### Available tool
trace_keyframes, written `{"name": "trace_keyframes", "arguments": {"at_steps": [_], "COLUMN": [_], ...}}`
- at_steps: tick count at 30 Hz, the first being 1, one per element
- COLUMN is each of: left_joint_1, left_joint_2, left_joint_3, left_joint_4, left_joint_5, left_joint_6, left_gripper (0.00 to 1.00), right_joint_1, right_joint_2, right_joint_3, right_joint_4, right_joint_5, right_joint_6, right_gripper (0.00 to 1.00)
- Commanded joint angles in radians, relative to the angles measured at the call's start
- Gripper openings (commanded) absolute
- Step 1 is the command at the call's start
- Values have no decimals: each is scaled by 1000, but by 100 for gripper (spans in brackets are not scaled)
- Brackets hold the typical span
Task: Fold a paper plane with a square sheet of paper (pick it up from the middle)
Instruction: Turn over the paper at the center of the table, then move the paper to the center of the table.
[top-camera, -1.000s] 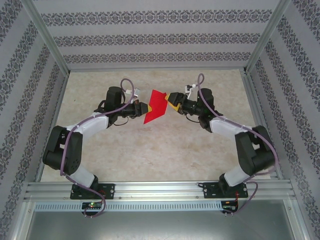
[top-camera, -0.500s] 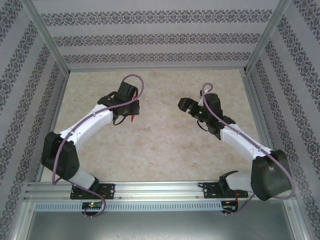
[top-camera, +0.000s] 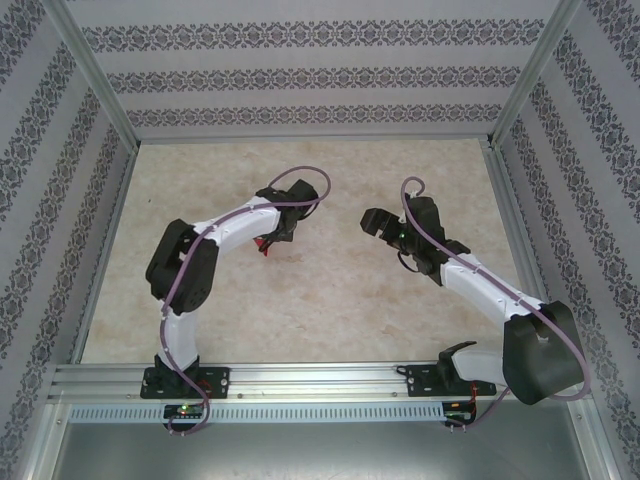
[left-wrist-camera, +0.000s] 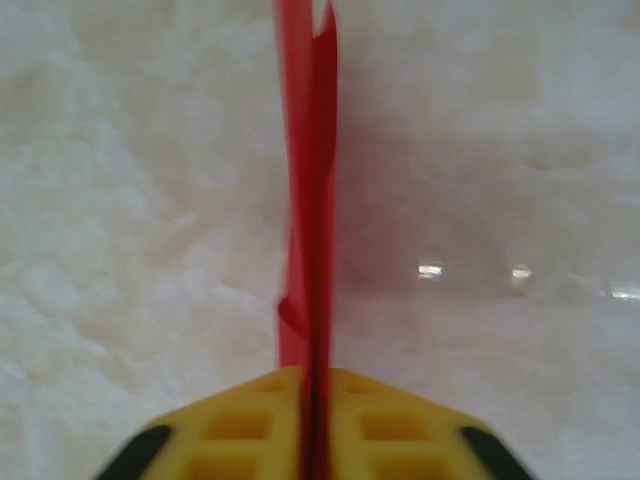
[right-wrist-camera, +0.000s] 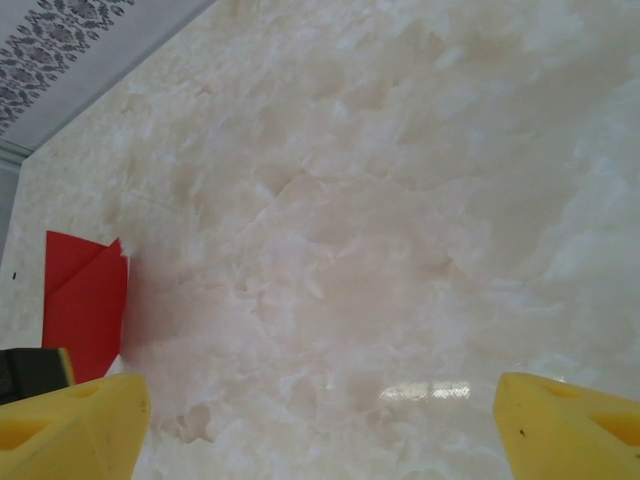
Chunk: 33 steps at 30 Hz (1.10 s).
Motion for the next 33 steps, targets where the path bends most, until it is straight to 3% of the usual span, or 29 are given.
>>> {"name": "trace_keyframes", "arguments": {"at_steps": [1, 4, 8, 12, 23, 28, 33], "left_joint_1": [-10, 5, 56, 120, 380, 444, 496], "left_joint_2": [8, 3, -31, -120, -377, -441, -501], "left_joint_3": [32, 23, -5, -57, -294, -383, -464], "left_joint_4": [40, 131, 213, 272, 293, 317, 363], "left_joint_5": [122, 295, 483, 591, 518, 496, 493], "left_joint_6": [-22, 0, 23, 38, 25, -2, -51], "left_gripper": [27, 41, 47, 61, 87, 95, 97], "right_joint_1": [4, 10, 57, 158, 463, 504, 506], "right_joint_2": [-30, -30, -3, 87, 523, 698, 826], "right_joint_3": [-14, -12, 24, 102, 503, 689, 817], "right_joint_4": [-3, -11, -42, -64, -68, -102, -145], "right_joint_5": [34, 43, 76, 111, 109, 47, -3], "right_joint_6": [15, 26, 29, 42, 86, 114, 128], "right_gripper": [90, 89, 88, 83, 53, 48, 44]}}
